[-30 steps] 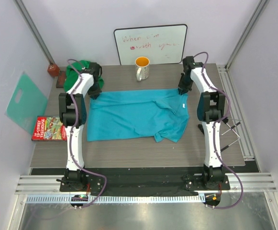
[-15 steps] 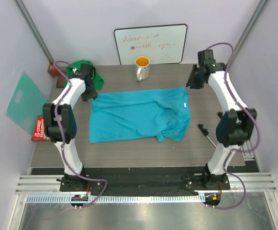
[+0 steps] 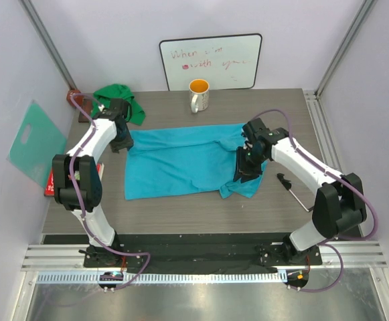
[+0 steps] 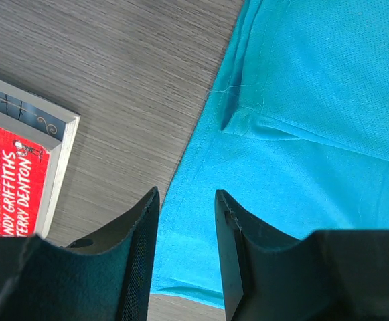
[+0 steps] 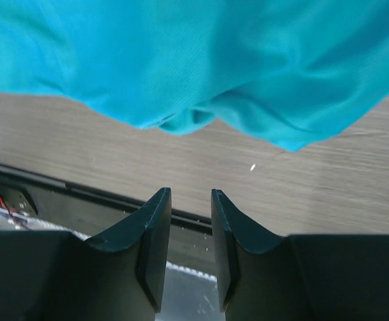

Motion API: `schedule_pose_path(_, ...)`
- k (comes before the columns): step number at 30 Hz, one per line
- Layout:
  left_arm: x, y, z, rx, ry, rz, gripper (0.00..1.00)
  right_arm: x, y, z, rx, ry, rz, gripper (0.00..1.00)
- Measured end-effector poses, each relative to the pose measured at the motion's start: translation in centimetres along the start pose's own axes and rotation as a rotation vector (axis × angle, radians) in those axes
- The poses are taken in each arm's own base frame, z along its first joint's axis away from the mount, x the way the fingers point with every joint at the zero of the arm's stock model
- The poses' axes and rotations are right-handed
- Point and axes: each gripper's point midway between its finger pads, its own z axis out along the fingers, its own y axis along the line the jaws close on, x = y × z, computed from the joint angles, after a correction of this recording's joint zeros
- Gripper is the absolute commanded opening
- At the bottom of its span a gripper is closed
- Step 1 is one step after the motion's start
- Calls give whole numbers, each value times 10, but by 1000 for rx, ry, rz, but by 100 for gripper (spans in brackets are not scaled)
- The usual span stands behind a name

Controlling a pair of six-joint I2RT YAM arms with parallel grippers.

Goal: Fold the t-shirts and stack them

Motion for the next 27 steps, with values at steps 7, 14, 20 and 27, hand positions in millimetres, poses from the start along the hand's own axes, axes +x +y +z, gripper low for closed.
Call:
schedule_pose_path(7, 5, -4, -3, 4, 7, 17, 40, 38, 7, 27, -13, 127, -26, 43)
schedule_pose_path(14, 14, -2, -8, -1, 24, 33, 39, 59, 2, 55, -4, 197, -9, 47)
schedule_pose_path(20, 24, 3, -5, -18, 47, 50, 39, 57, 11, 70, -19, 200, -26, 53)
schedule_pose_path(27, 30, 5, -4, -26, 63, 59, 38, 48, 16, 78, -11, 189, -30, 55)
